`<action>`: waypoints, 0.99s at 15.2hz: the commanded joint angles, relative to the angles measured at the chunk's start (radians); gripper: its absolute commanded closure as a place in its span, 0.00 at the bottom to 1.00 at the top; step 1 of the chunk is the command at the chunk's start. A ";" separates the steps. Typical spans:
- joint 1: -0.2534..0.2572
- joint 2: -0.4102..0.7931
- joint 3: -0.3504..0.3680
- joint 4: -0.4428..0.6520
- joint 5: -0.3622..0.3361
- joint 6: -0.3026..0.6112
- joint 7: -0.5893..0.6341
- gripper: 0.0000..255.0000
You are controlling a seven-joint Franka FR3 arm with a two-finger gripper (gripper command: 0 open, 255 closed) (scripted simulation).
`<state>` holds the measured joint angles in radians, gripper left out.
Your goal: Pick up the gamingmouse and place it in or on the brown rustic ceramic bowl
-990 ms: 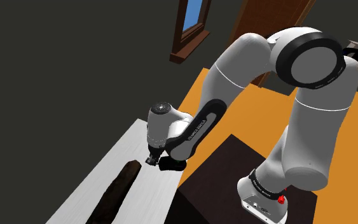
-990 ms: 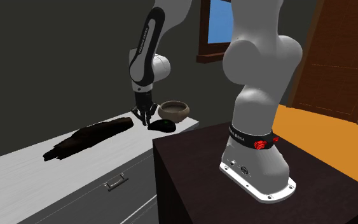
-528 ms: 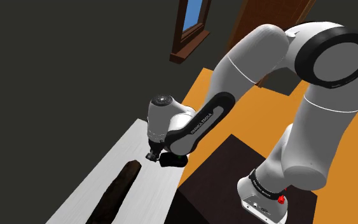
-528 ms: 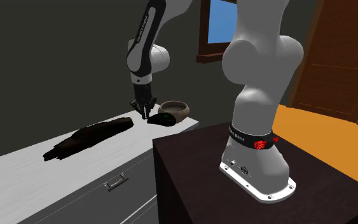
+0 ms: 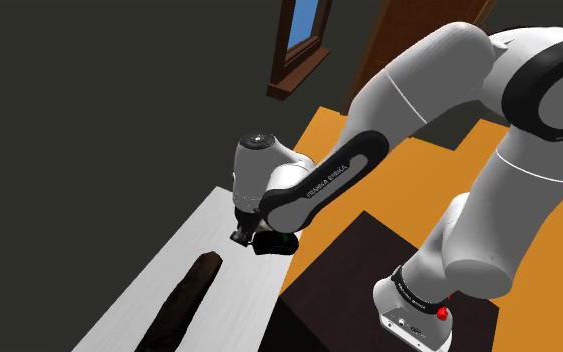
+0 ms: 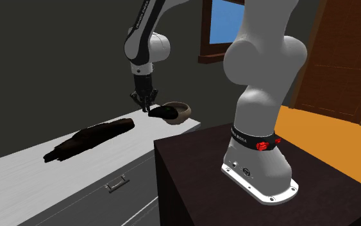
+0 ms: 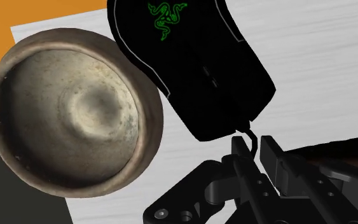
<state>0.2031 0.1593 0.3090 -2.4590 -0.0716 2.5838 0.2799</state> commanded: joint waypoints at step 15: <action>-0.036 -0.161 -0.010 0.040 0.086 -0.193 -0.114 1.00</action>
<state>0.1799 0.0023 0.3121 -2.4210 0.0133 2.3969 0.1922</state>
